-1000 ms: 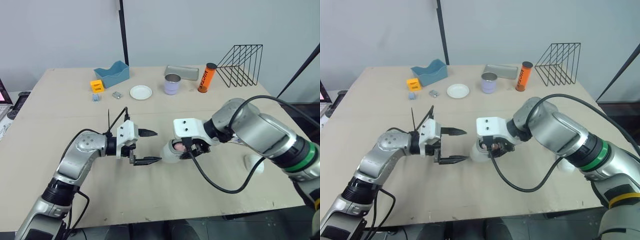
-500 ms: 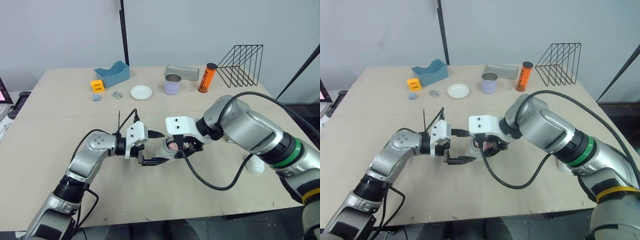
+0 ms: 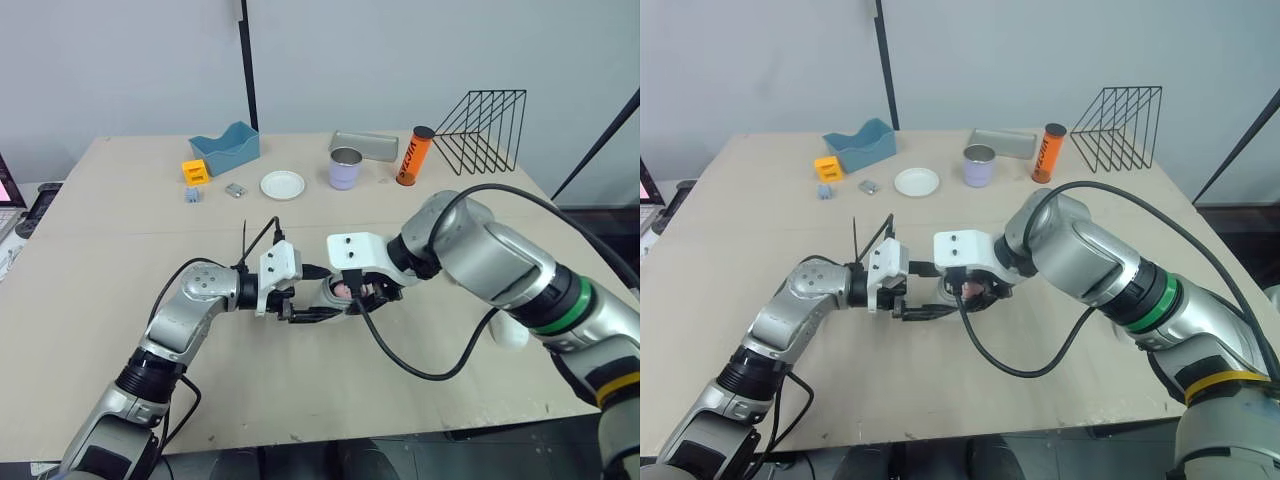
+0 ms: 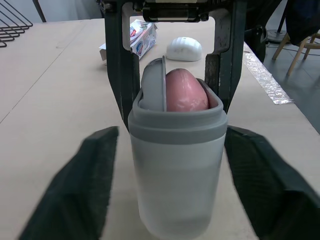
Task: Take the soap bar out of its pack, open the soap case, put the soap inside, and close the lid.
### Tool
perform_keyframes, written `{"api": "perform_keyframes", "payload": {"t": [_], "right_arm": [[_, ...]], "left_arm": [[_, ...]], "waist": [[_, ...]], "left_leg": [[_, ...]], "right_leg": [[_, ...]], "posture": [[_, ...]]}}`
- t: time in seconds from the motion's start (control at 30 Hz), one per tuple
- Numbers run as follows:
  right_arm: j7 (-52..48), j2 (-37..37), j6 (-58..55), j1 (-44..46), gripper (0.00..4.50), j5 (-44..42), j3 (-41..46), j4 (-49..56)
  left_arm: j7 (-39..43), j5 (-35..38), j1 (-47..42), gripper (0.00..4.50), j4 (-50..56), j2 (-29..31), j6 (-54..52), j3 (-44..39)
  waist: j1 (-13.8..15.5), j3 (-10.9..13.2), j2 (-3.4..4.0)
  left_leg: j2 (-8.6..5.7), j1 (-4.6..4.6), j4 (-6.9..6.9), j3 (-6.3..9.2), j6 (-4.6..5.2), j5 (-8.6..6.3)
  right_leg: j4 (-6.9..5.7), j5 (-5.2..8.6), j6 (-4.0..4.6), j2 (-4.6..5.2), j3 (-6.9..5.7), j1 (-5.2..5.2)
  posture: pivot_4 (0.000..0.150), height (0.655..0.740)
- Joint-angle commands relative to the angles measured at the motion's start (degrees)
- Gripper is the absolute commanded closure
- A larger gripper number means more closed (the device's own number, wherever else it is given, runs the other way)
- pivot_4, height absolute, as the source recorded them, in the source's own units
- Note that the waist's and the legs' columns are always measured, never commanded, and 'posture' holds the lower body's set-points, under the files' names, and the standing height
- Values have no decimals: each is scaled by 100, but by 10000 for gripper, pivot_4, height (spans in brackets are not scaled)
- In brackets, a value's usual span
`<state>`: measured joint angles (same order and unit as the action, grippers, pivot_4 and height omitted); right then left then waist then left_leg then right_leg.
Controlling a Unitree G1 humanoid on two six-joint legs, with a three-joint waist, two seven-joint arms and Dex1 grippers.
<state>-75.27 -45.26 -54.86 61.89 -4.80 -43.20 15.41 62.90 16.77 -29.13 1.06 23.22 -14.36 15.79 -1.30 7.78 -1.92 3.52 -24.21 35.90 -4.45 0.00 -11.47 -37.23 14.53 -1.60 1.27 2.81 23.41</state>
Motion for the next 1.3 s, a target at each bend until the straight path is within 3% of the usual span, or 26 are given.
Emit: {"api": "perform_keyframes", "payload": {"t": [0.03, 0.43, 0.6, 1.23, 1.3], "right_arm": [[-81, 39, 22, 219, 24069, 58, 122, 81], [-117, 131, -132, 276, 24069, 55, 165, 151], [-98, 166, -102, 259, 24069, 97, 151, 157], [31, 270, 163, -51, 24069, 180, 266, 209], [32, 318, 6, -35, 14860, 115, 309, 173]], "left_arm": [[-17, 9, -126, 13865, 84, -1, -25, -52], [-39, -61, -172, 13865, 76, -52, -72, -18], [-32, -93, -196, 25535, 30, -45, -34, -43], [-78, -335, -150, 25689, -39, -82, 159, 2], [-85, -340, -139, 25689, -31, -87, 167, 3]], "waist": [[0, 0, 0], [0, 0, 0], [1, 0, 0], [1, 0, 0], [1, 0, 0]], "left_leg": [[0, 0, 1, 0, 0, 0], [-1, 0, 5, 1, 0, 0], [-3, -1, 8, 1, 0, 0], [-4, -1, 11, 0, 0, 0], [-4, -1, 11, -1, 0, 0]], "right_leg": [[-1, 0, 0, 0, 0, 0], [-4, 0, -1, 0, 0, -2], [-6, 0, -2, 0, -1, -2], [-8, 1, -3, -1, 0, -4], [-9, 1, -3, -1, -1, -4]], "posture": [[1500, 7393], [1500, 7393], [1500, 7393], [1500, 7393], [1500, 7393]]}}
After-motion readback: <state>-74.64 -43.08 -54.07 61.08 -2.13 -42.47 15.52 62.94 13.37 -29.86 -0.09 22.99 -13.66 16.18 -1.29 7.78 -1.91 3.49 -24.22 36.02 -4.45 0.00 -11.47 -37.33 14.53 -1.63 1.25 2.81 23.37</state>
